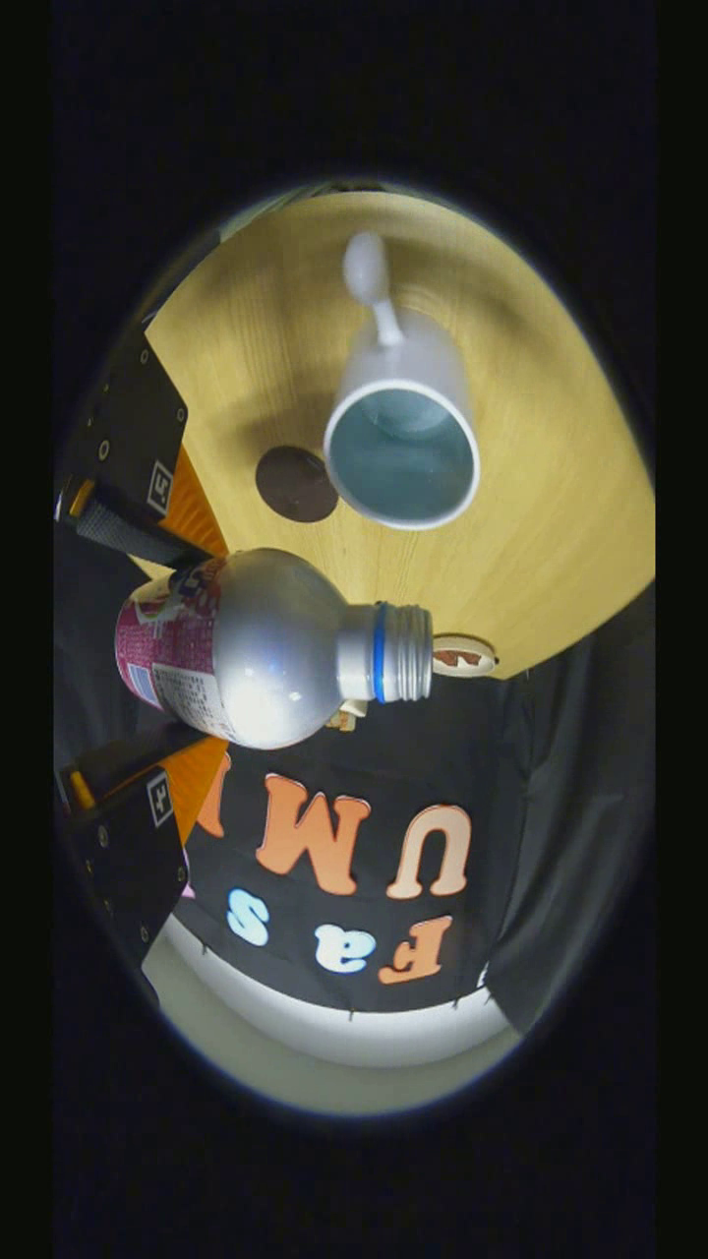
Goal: Take the bottle from table, then pour the juice into the cup, finally place the bottle on the coaster
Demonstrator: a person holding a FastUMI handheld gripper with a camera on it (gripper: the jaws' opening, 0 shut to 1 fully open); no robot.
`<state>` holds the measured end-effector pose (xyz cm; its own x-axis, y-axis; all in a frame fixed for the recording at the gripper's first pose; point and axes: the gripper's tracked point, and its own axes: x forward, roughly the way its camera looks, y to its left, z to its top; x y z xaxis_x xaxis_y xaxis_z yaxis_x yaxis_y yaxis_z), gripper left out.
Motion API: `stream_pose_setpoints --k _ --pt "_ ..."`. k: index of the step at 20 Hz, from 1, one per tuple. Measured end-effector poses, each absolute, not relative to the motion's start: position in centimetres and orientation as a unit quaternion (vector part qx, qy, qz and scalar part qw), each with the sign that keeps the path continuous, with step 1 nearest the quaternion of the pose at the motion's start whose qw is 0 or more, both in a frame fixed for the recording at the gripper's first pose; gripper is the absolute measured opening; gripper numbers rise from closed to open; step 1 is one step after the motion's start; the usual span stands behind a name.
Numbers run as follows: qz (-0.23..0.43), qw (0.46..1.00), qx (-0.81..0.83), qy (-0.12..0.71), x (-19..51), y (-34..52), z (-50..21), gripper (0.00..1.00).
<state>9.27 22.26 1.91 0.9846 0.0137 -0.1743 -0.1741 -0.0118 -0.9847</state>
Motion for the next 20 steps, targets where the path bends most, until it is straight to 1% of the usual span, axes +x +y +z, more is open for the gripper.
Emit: stream_pose_setpoints --k 6,8,14,17,20 --pt "0.071 0.838 -0.536 0.074 10.6 20.7 2.5 0.79" --pt "0.074 0.872 -0.477 0.079 11.2 20.1 2.2 0.79" --pt "0.088 0.932 -0.34 0.088 12.3 19.2 1.2 0.79" --pt "0.099 0.954 -0.268 0.09 13.3 19.4 1.2 0.79" --pt "0.125 0.97 -0.178 0.104 14.3 20.1 0.8 0.79"
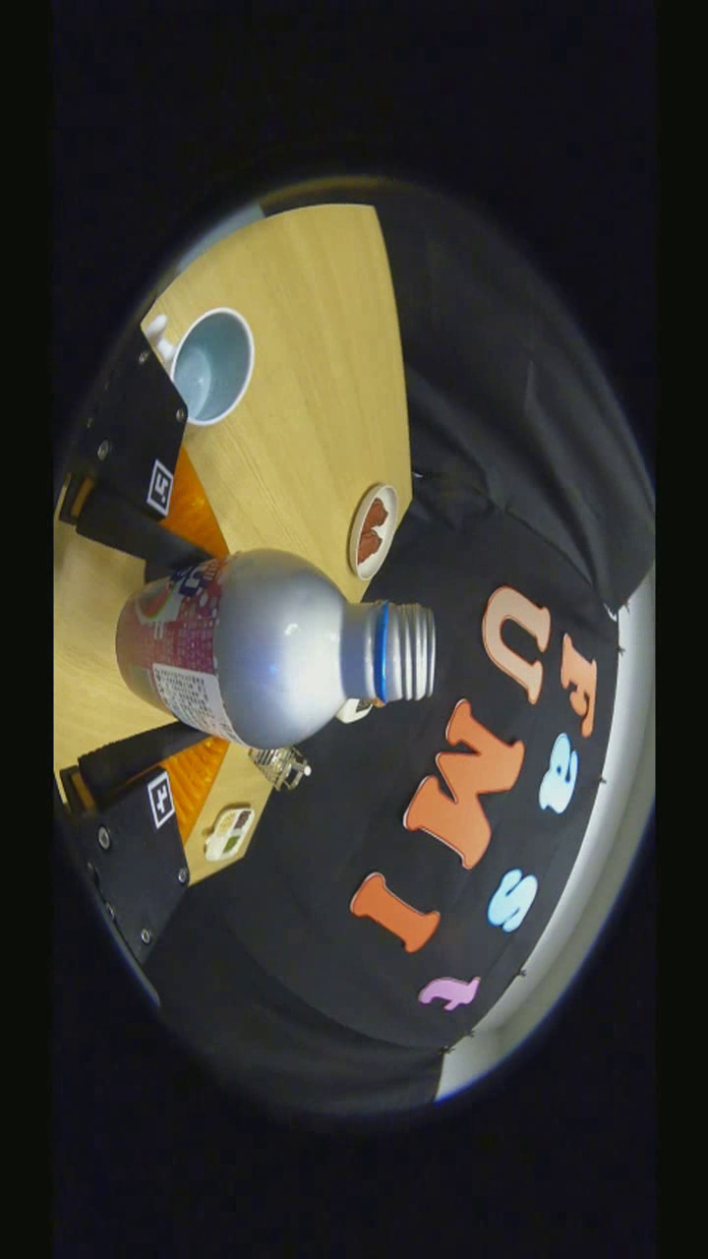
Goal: Take the bottle from table, then pour the juice into the cup, finally place the bottle on the coaster
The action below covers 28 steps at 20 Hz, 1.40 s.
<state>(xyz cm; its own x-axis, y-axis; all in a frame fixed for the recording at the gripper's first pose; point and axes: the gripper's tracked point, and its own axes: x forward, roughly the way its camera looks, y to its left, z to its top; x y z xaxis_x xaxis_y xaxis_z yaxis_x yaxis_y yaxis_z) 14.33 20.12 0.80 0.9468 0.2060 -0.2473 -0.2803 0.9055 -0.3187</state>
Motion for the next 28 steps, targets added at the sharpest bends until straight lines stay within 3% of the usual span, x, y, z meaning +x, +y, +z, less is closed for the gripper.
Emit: stream_pose_setpoints --k 12,28 --pt "0.178 0.973 0.038 0.141 18.4 21.0 -3.2 0.79" --pt "0.186 0.974 0.019 0.125 20.3 21.5 -7.6 0.81"
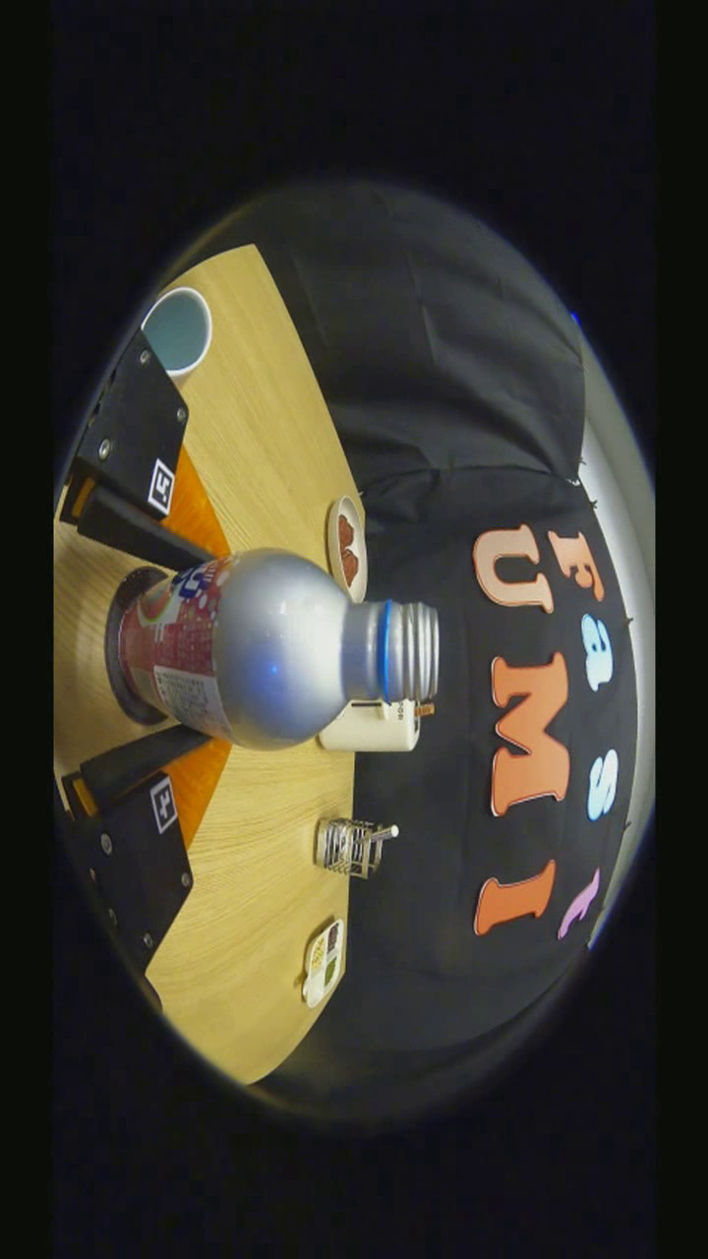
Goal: Take the bottle from table, then pour the juice into the cup, finally place the bottle on the coaster
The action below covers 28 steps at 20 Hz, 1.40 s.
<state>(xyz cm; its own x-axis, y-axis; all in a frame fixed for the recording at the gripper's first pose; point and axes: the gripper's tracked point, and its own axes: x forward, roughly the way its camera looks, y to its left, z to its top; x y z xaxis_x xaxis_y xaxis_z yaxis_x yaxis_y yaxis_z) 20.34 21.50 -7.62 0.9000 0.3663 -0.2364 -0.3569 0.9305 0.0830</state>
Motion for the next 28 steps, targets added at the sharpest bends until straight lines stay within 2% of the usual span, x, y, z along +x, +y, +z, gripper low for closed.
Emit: stream_pose_setpoints --k 3,6,16,28 --pt "0.182 0.975 0.019 0.123 20.1 21.5 -7.8 0.83" --pt "0.173 0.977 0.009 0.125 19.7 21.2 -8.0 0.97" --pt "0.158 0.98 0.031 0.113 14.3 18.8 -5.0 0.98" --pt "0.035 0.997 0.021 0.066 5.2 4.0 0.4 0.97"
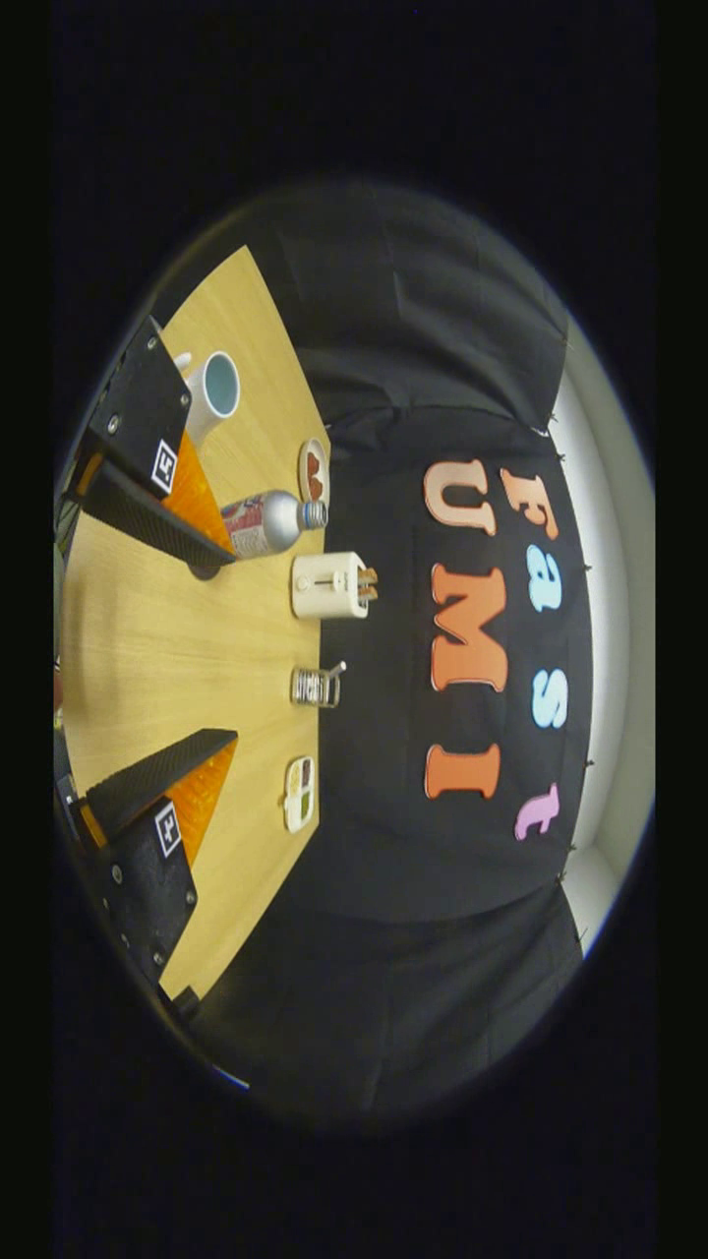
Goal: Take the bottle from table, then pour the juice into the cup, finally place the bottle on the coaster
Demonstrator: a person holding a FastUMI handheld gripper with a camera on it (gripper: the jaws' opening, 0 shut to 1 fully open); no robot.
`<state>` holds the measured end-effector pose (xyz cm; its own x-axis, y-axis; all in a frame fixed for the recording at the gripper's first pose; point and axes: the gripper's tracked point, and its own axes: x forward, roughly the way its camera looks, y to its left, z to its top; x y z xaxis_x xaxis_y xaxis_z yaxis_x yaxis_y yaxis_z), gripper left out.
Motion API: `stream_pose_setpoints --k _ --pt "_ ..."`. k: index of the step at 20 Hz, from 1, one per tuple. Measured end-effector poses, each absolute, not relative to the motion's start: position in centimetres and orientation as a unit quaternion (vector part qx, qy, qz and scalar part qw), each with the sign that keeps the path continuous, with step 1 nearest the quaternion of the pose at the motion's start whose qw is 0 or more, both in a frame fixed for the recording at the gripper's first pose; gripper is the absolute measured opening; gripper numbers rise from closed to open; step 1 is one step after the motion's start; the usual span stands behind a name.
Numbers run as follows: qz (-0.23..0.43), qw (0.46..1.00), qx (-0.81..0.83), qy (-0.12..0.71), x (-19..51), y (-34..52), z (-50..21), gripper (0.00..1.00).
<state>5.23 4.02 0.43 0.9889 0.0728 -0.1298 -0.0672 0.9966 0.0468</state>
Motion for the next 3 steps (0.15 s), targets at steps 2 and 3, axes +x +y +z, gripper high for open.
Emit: stream_pose_setpoints --k 2,3 --pt "0.018 0.998 0.031 0.06 4.0 2.1 0.9 0.97" --pt "0.012 0.998 0.035 0.059 3.5 1.4 0.9 0.97"
